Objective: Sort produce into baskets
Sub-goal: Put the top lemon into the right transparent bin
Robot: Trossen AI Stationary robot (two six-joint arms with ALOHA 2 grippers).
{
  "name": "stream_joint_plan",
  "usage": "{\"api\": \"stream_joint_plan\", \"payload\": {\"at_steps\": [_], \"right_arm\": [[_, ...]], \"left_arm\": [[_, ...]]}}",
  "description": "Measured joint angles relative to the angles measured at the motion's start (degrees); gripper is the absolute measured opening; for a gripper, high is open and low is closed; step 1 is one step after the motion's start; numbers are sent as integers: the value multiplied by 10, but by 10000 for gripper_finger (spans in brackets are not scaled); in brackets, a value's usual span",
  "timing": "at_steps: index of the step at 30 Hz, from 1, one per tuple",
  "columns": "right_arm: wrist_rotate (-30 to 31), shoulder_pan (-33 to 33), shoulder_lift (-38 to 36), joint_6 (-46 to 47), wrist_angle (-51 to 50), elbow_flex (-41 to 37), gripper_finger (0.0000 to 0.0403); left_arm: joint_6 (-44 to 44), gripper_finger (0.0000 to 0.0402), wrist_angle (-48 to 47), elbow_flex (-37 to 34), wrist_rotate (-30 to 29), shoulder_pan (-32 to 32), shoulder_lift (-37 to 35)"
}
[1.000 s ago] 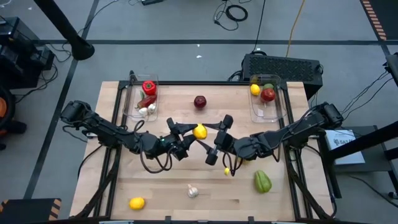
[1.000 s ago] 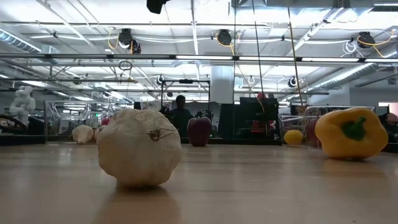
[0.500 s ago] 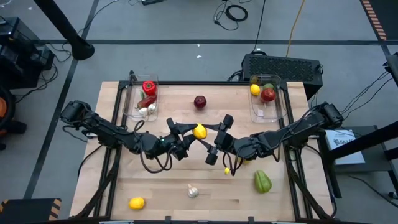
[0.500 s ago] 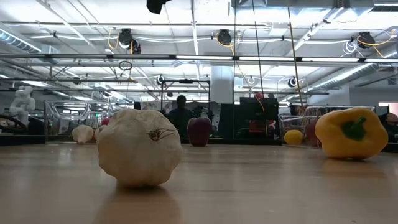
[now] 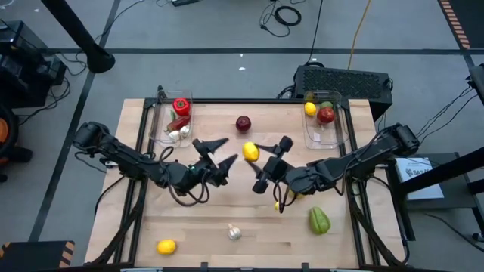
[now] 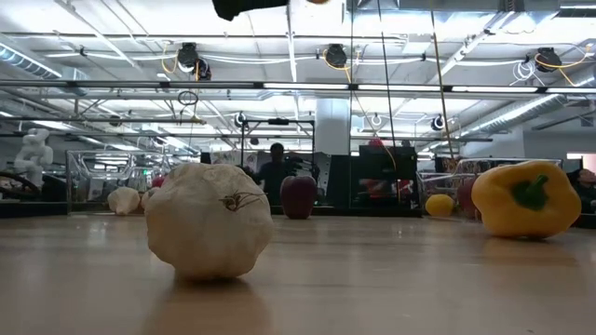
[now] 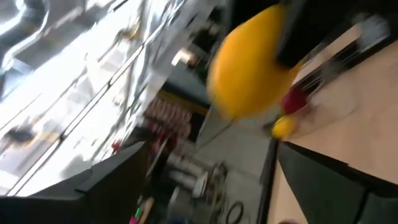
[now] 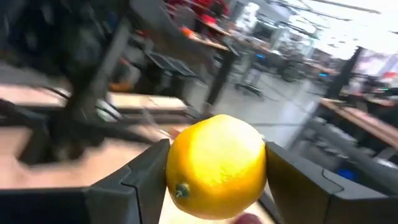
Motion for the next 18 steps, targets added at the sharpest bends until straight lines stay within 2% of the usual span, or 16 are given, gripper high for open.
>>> {"api": "stream_joint_plan", "payload": {"at_steps": [3,8,10,12,18], "right_arm": [[49,0,-16,0,-62,0,228],[216,-25,-45,11,-215,0,228],[254,-49,-57,58,-301,0,228],[249,-80,-69,138,-402,0,228],[146,-200,-81,415,-657,-7,228]], "left_arm": [[-18,369,-16,0,-33,0,-15],[-91,362,-75,0,-33,0,-32],[-112,358,-107,0,-32,0,-33],[-126,355,-128,0,-30,0,-32],[-140,352,-149,0,-25,0,-32]]}}
